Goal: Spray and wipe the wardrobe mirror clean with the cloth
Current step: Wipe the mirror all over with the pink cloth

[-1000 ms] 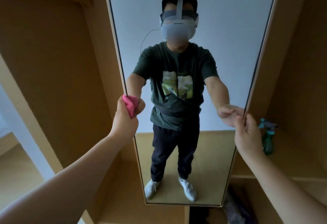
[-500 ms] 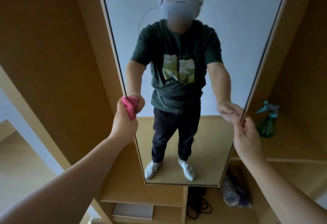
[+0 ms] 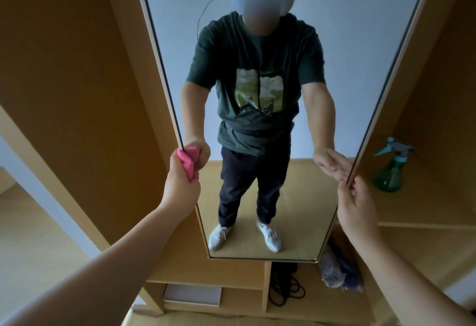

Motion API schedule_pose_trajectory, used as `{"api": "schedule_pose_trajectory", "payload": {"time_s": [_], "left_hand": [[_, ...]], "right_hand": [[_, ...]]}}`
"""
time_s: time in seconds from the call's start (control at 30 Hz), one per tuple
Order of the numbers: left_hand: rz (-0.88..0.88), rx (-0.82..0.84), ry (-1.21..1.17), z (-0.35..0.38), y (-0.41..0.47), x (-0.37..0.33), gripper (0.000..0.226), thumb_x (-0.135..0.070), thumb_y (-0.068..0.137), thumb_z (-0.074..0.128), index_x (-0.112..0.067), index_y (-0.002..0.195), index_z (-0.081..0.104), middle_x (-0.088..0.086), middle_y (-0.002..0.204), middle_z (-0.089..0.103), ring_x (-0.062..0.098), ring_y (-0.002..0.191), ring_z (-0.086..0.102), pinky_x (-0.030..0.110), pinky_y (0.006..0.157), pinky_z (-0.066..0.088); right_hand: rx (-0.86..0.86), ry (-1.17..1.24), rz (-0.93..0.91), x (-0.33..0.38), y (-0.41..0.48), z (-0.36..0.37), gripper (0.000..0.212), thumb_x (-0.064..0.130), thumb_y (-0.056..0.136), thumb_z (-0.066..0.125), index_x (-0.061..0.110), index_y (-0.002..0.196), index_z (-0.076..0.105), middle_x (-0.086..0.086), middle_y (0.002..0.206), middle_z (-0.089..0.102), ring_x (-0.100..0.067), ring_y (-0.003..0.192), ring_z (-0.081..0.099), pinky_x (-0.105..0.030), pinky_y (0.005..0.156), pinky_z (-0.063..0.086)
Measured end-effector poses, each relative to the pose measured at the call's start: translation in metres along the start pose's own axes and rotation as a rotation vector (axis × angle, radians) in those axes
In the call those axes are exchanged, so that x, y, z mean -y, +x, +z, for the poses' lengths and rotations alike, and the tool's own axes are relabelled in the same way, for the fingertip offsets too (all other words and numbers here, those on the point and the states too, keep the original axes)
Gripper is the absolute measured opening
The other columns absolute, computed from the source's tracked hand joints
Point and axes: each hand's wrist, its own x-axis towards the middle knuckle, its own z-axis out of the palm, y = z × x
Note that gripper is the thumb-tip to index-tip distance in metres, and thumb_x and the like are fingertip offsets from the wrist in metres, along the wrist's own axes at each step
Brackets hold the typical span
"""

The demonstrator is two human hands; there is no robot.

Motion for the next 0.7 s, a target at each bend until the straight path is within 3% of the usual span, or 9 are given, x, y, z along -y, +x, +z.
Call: {"api": "schedule_pose_trajectory", "payload": {"time_s": [0.23,0.5,0.7], "left_hand": [[-0.042,0.021,-0.018,0.008,-0.009,0.010,0.056,0.011,0.086,0.045,-0.035,0.116,0.035,-0.010,0.105,0.053,0.011,0.099,0.056,0.030,0.081,0.051],[-0.120,0.059,-0.012,0.019,-0.018,0.032,0.062,0.016,0.080,0.043,-0.024,0.127,0.036,0.001,0.102,0.056,0.017,0.095,0.059,0.031,0.077,0.054],[-0.183,0.085,-0.005,0.031,-0.026,0.053,0.069,0.018,0.079,0.043,-0.021,0.135,0.033,0.001,0.102,0.056,0.013,0.092,0.057,0.019,0.063,0.047]], "right_hand": [[0.038,-0.046,0.040,-0.019,-0.009,0.003,0.021,0.020,0.099,0.045,0.012,0.116,0.053,-0.006,0.099,0.060,-0.025,0.091,0.057,-0.040,0.076,0.049],[0.142,-0.081,0.172,-0.034,-0.024,0.009,0.045,0.027,0.098,0.049,0.009,0.139,0.042,-0.010,0.127,0.054,-0.024,0.114,0.055,-0.044,0.096,0.048],[0.147,-0.137,0.234,-0.050,-0.032,0.016,0.044,0.023,0.097,0.051,0.004,0.136,0.043,-0.008,0.108,0.058,-0.022,0.095,0.058,-0.030,0.076,0.044]]}}
